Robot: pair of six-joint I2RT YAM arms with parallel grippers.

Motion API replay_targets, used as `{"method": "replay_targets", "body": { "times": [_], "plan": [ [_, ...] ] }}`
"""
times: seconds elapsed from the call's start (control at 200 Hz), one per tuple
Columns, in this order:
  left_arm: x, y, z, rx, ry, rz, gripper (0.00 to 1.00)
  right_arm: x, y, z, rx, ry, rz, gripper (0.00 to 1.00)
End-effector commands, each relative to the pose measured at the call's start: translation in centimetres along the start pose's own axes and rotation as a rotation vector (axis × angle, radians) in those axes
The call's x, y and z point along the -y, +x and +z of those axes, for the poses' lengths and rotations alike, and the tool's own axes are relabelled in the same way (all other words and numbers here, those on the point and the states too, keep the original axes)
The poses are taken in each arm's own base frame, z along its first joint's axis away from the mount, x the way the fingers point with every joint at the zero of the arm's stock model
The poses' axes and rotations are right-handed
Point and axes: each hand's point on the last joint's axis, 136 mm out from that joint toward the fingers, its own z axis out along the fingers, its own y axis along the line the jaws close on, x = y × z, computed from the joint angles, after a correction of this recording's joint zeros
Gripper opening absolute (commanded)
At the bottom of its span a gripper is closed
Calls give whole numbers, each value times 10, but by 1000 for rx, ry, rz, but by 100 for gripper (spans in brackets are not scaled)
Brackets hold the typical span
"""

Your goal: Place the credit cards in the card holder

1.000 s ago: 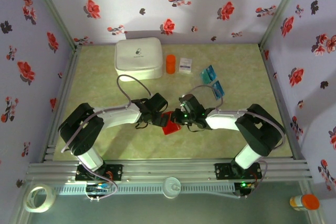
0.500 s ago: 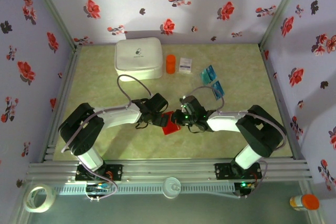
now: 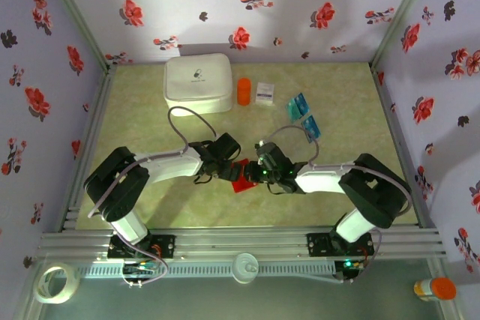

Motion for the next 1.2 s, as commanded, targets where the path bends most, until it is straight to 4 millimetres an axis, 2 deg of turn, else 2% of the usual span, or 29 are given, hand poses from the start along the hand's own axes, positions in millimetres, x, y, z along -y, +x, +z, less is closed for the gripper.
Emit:
{"method": "replay_targets", "body": {
  "times": [0.0,0.19,0.455,0.535,0.685,0.785,0.93,1.055,1.195],
  "plan": [
    [-7,14,10,-49,-48,38,100,61,65,-4,-193,205,65,0],
    [-7,14,10,-45,-47,35,100,66,66,-2,-192,225,88,0],
    [-9,6,6,-20,-50,31,100,39,50,0,-162,150,121,0],
    [-12,-3,2,1,-48,18,100,31,45,-2,-134,117,149,7],
    [-22,-28,-11,52,-35,-22,100,9,28,-11,-85,54,162,27],
    [-25,-50,-26,100,-11,-47,100,-10,7,-27,-34,29,138,44],
    [-32,-84,-55,184,33,-94,100,-33,-36,-65,69,8,108,65],
    [-43,-107,-83,264,69,-145,100,-40,-65,-99,143,4,89,76],
    [-67,-125,-117,372,85,-220,100,-36,-90,-137,227,37,65,88]
  ]
}}
